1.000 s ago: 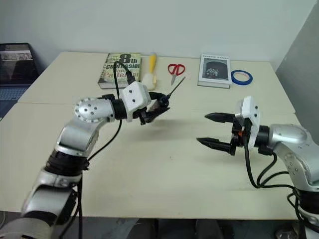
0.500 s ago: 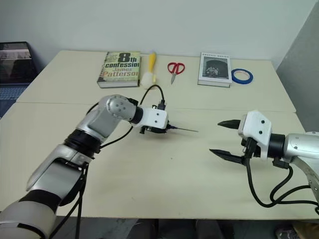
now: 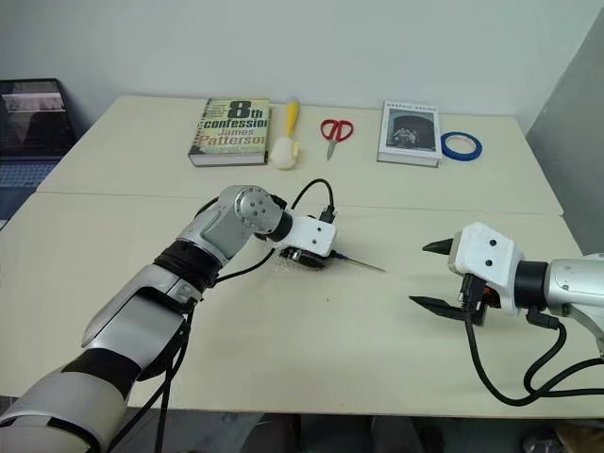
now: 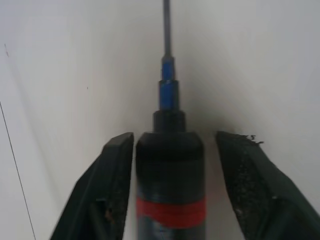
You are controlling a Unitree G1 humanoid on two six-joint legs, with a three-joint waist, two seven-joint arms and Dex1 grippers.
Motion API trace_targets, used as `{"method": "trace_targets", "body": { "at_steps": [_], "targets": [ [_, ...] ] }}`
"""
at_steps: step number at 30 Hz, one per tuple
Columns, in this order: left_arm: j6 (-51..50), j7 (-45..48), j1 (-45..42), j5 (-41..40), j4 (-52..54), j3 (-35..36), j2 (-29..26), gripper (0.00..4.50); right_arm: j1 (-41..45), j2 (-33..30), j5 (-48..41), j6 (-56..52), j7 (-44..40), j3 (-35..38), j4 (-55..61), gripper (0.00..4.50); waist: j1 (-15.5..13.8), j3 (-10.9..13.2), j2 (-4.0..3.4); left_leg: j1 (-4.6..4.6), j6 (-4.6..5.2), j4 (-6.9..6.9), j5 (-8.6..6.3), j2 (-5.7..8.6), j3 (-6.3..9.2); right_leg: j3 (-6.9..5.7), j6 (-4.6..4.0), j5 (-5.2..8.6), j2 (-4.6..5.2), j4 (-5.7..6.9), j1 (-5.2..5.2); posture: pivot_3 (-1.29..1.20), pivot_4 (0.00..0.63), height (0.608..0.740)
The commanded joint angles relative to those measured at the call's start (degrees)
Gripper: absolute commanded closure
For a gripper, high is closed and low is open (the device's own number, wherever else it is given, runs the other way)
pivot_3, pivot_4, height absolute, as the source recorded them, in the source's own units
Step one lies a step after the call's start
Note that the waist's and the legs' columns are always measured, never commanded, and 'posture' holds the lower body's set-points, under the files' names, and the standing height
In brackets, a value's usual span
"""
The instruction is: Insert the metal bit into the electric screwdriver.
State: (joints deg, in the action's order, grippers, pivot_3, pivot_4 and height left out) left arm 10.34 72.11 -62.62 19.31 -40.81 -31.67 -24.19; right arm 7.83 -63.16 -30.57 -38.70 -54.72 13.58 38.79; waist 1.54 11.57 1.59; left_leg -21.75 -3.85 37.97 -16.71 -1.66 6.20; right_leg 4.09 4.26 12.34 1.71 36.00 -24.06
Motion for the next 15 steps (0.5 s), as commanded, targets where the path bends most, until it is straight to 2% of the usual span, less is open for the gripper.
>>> {"method": "trace_targets", "body": {
  "at_steps": [1, 3, 10, 13, 15],
  "targets": [
    [-0.82, 2.62, -0.42, -2.35, 2.47, 2.15, -0.50, 0.84, 1.33, -0.81, -1.10, -0.11, -0.44, 2.27, -0.09, 0.35, 0.02, 0.00, 0.00, 0.00, 0.00, 0.00, 0.00, 0.00, 0.00, 0.00, 0.00, 0.00, 0.00, 0.01, 0.00, 0.00, 0.150, 0.740],
    [-0.90, 2.40, -0.45, -2.64, 3.04, 2.94, -1.13, 0.41, 2.28, -0.33, -1.69, -0.24, -0.37, 2.34, -1.01, 0.35, 0.04, 0.01, 0.00, -0.01, 0.00, 0.01, 0.00, 0.00, 0.00, 0.00, 0.00, 0.00, 0.00, 0.01, -0.01, 0.00, 0.150, 0.740],
    [-3.57, -2.37, -0.44, -4.29, 7.91, 9.75, -7.07, 0.41, 4.08, 0.23, -1.13, 2.75, -1.93, 1.04, -4.27, 0.35, 0.11, 0.01, 0.00, -0.01, 0.01, 0.01, 0.00, -0.01, 0.02, 0.00, 0.00, -0.01, 0.00, 0.05, -0.04, 0.00, 0.150, 0.740],
    [-4.62, -5.66, 4.67, -4.86, 14.45, 15.31, -14.67, 0.41, 4.72, 1.77, 2.07, 6.28, -1.13, -1.20, -7.59, 0.35, 0.35, 0.01, 0.00, 0.00, 0.00, 0.01, 0.00, -0.01, 0.01, 0.00, 0.00, -0.02, 0.00, 0.04, -0.04, 0.00, 0.150, 0.740],
    [-7.89, -7.44, 9.13, -7.08, 20.11, 19.60, -17.29, 0.41, 4.71, 2.89, 2.98, 7.73, -0.66, -1.53, -9.21, 0.35, 0.76, 0.01, -0.01, 0.08, 0.00, -0.02, 0.00, -0.02, -0.02, 0.03, -0.01, -0.02, 0.00, 0.06, -0.03, 0.00, 0.150, 0.740]
  ]
}}
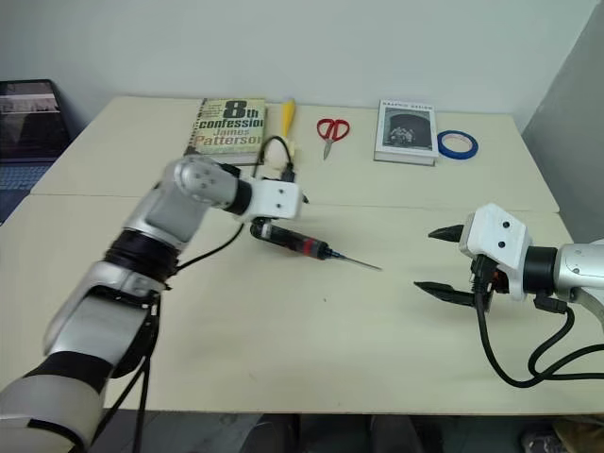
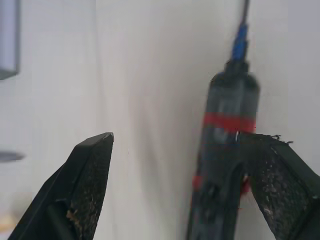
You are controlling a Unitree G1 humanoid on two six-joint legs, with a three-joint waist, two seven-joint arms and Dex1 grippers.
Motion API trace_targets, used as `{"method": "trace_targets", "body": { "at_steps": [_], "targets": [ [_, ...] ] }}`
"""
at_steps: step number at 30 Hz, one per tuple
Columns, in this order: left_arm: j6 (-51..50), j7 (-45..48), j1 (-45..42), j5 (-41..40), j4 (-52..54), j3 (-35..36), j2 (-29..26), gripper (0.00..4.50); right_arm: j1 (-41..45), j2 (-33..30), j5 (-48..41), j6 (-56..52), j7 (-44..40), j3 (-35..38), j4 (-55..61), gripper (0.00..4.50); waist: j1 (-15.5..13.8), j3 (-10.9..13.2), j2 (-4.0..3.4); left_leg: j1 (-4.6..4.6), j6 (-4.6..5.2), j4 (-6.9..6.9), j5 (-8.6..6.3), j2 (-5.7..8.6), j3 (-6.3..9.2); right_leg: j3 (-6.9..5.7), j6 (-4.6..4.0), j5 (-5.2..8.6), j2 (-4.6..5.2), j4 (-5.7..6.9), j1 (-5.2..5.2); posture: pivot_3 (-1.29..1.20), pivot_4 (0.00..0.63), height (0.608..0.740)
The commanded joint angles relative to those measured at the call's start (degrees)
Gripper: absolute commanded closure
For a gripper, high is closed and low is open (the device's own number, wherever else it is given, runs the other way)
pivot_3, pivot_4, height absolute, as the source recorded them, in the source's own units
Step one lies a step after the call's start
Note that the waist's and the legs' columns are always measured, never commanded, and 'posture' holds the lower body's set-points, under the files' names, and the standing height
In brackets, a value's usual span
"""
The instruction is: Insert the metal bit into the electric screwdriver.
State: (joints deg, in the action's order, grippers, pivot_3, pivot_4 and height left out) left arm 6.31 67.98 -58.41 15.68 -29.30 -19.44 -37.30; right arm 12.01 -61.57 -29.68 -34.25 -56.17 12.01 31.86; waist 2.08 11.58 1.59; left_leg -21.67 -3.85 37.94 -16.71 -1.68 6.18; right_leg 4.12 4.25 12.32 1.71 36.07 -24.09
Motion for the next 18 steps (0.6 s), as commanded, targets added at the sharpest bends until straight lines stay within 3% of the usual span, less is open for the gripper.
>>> {"method": "trace_targets", "body": {
  "at_steps": [1, 6, 11, 15, 18],
  "targets": [
    [-7.07, -3.60, 7.63, -4.84, 12.27, 9.50, -5.14, 0.41, 0.13, 2.12, 2.11, 4.50, 0.48, 0.49, -3.14, 0.35, 0.25, 0.01, -0.01, 0.01, 0.00, -0.01, 0.00, -0.02, 0.00, 0.00, -0.05, -0.03, 0.00, 0.03, -0.01, 0.00, 0.150, 0.740],
    [-22.68, -5.86, 28.05, -12.53, 32.10, 22.75, -9.71, 0.41, -1.85, 9.09, 1.48, 11.43, 1.17, 4.18, -6.71, 0.35, 0.00, 0.00, -0.01, -0.02, -0.01, 0.03, 0.00, -0.03, 0.01, -0.03, -0.26, -0.15, 0.02, 0.06, 0.01, 0.00, 0.150, 0.740],
    [-34.51, -6.21, 46.23, -20.04, 47.57, 34.65, -10.92, 0.41, -8.79, 7.54, -0.77, 15.46, -6.89, 8.24, -7.53, 0.35, -0.67, -0.01, 0.02, 0.00, -0.01, 0.05, 0.00, -0.03, 0.04, -0.07, -0.27, -0.15, 0.03, 0.09, 0.06, 0.00, 0.150, 0.740],
    [-37.17, -7.09, 52.63, -23.68, 50.69, 40.06, -12.07, 0.41, -12.37, 3.73, -2.35, 13.12, -11.67, 10.54, -8.42, 0.35, -0.62, -0.01, 0.03, 0.11, -0.01, 0.08, 0.01, -0.03, 0.02, -0.06, -0.09, -0.09, 0.02, 0.13, 0.12, 0.00, 0.150, 0.740],
    [-38.57, -7.04, 54.18, -26.28, 51.80, 41.21, -12.52, 0.41, -12.99, 2.64, -1.64, 14.88, -13.77, 11.23, -9.85, 0.35, -0.43, 0.01, 0.04, 0.76, 0.01, 0.06, 0.01, -0.04, -0.02, -0.05, -0.43, 0.05, 0.01, 0.12, 0.67, 0.00, 0.150, 0.740]
  ]
}}
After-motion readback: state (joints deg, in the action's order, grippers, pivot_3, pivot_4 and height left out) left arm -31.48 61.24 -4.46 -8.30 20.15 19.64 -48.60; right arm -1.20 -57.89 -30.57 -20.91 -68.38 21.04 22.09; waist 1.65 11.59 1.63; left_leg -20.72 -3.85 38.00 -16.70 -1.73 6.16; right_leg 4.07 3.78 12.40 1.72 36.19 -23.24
